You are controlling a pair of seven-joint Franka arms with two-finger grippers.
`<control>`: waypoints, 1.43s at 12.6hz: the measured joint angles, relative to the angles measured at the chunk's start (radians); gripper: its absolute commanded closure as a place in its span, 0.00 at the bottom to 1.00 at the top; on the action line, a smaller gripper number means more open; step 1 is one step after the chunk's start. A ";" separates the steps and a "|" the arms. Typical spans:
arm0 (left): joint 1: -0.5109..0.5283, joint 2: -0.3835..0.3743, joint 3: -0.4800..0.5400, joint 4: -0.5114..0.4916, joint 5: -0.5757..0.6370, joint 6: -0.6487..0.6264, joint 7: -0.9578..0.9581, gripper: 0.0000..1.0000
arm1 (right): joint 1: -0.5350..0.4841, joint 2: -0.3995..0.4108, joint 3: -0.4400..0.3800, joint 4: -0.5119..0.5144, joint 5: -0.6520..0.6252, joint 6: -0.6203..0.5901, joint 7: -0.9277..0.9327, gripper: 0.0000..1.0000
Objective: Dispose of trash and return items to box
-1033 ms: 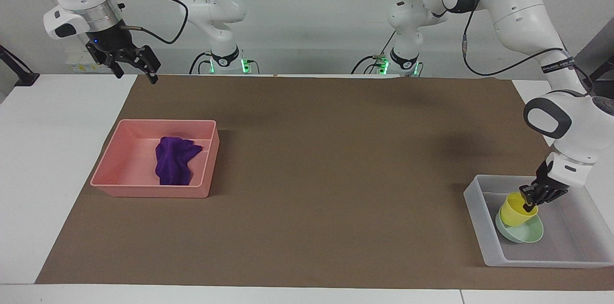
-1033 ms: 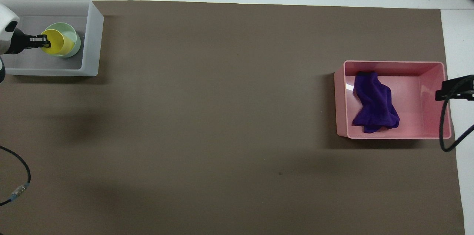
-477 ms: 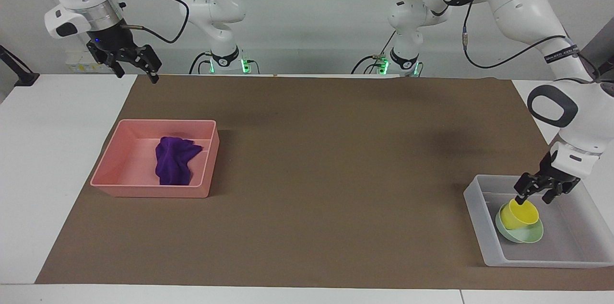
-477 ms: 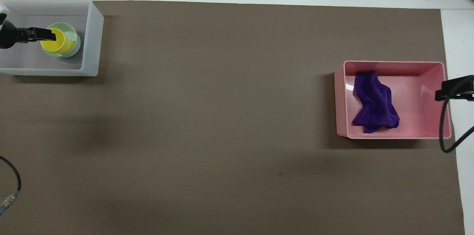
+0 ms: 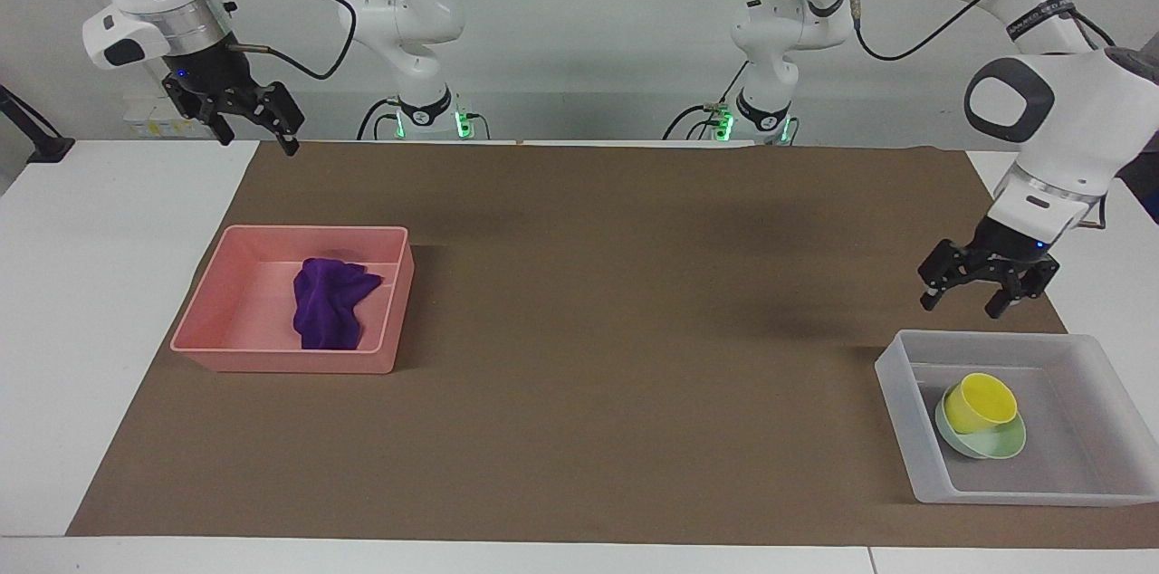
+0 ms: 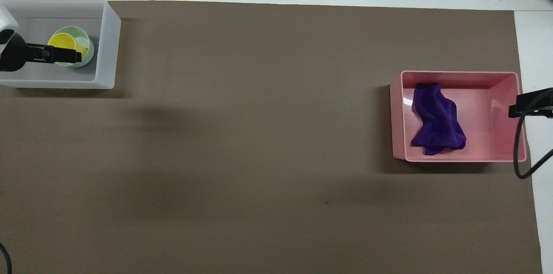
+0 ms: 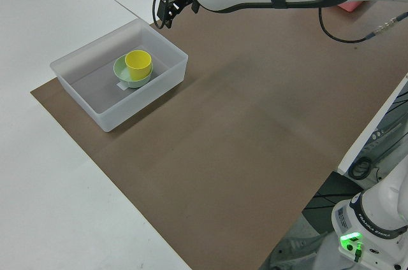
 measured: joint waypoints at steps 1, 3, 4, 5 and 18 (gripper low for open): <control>-0.017 -0.047 0.000 -0.036 0.019 -0.021 -0.020 0.00 | 0.000 0.000 0.000 0.000 0.000 0.000 0.000 0.00; -0.063 -0.116 0.000 -0.077 0.077 -0.069 -0.102 0.00 | 0.000 0.000 0.000 0.000 0.000 0.000 0.000 0.00; -0.089 -0.137 -0.002 -0.082 0.110 -0.095 -0.144 0.00 | 0.000 0.000 0.000 0.000 0.000 0.000 0.000 0.00; -0.109 -0.148 -0.005 -0.078 0.138 -0.121 -0.174 0.00 | 0.000 0.000 0.000 0.000 0.000 0.000 0.000 0.00; -0.110 -0.121 0.013 0.150 0.166 -0.450 -0.185 0.00 | 0.000 0.000 0.000 0.000 0.000 0.000 0.000 0.00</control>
